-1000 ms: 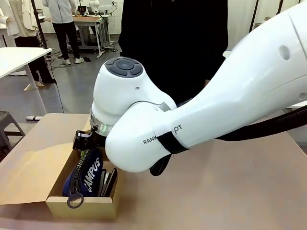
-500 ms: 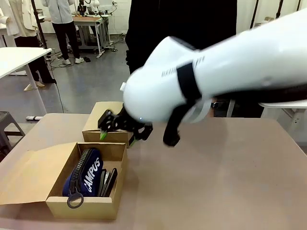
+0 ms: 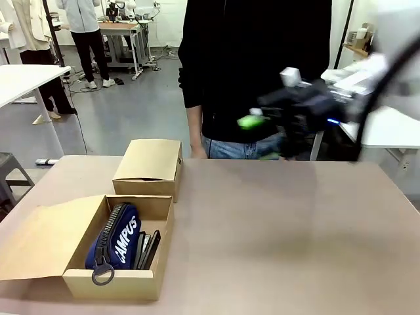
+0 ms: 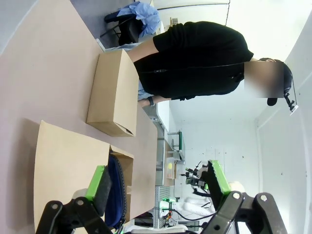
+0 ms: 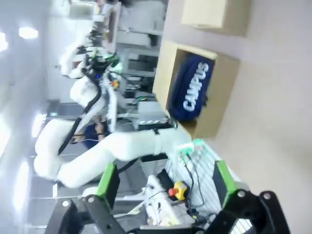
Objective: Place items inside the box.
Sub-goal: Pick up a Pencil pouch or Stapler and place it inside the Mailer Box closest to the robot.
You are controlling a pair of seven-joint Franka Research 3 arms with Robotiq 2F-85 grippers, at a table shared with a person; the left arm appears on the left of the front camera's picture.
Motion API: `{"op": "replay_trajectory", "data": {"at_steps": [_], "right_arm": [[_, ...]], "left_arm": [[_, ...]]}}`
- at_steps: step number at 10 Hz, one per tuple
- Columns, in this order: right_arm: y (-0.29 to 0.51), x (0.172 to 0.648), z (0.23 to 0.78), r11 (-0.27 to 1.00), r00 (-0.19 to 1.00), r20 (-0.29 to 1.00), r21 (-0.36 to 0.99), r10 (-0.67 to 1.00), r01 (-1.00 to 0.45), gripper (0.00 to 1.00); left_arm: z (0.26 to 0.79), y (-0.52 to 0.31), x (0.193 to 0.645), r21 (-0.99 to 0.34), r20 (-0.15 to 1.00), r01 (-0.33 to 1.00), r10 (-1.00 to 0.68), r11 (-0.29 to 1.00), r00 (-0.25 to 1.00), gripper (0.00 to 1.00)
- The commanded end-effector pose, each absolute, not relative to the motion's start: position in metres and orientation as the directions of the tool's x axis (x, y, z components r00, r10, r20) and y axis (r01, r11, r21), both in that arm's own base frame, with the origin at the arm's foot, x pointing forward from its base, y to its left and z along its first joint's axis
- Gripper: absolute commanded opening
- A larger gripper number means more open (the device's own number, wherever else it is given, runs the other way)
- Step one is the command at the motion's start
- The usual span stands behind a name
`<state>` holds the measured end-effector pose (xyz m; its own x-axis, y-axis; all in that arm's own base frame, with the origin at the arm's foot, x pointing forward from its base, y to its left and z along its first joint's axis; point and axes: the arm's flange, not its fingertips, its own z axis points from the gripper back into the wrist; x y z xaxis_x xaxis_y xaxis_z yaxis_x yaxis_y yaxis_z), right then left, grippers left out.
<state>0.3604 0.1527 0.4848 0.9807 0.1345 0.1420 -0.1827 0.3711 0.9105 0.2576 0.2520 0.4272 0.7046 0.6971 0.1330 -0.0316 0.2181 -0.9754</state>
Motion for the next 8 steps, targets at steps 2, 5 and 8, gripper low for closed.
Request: {"op": "replay_trajectory", "data": {"at_steps": [2, 5, 8], "right_arm": [[0.035, 0.316, 0.429, 0.28, 0.977, 0.19, 0.936, 0.101, -0.211, 1.0], [0.005, 0.278, 0.349, 0.294, 0.989, 0.148, 0.946, -0.009, -0.139, 1.0], [-0.009, 0.329, 0.424, 0.279, 0.983, 0.178, 0.942, 0.05, -0.185, 1.0]], "left_arm": [[0.427, 0.252, 0.259, -0.978, 0.152, 0.001, 0.701, 0.21, 0.697, 1.0], [0.427, 0.252, 0.259, -0.978, 0.152, 0.001, 0.701, 0.21, 0.697, 1.0], [0.427, 0.252, 0.259, -0.978, 0.152, 0.001, 0.701, 0.21, 0.697, 1.0]]}}
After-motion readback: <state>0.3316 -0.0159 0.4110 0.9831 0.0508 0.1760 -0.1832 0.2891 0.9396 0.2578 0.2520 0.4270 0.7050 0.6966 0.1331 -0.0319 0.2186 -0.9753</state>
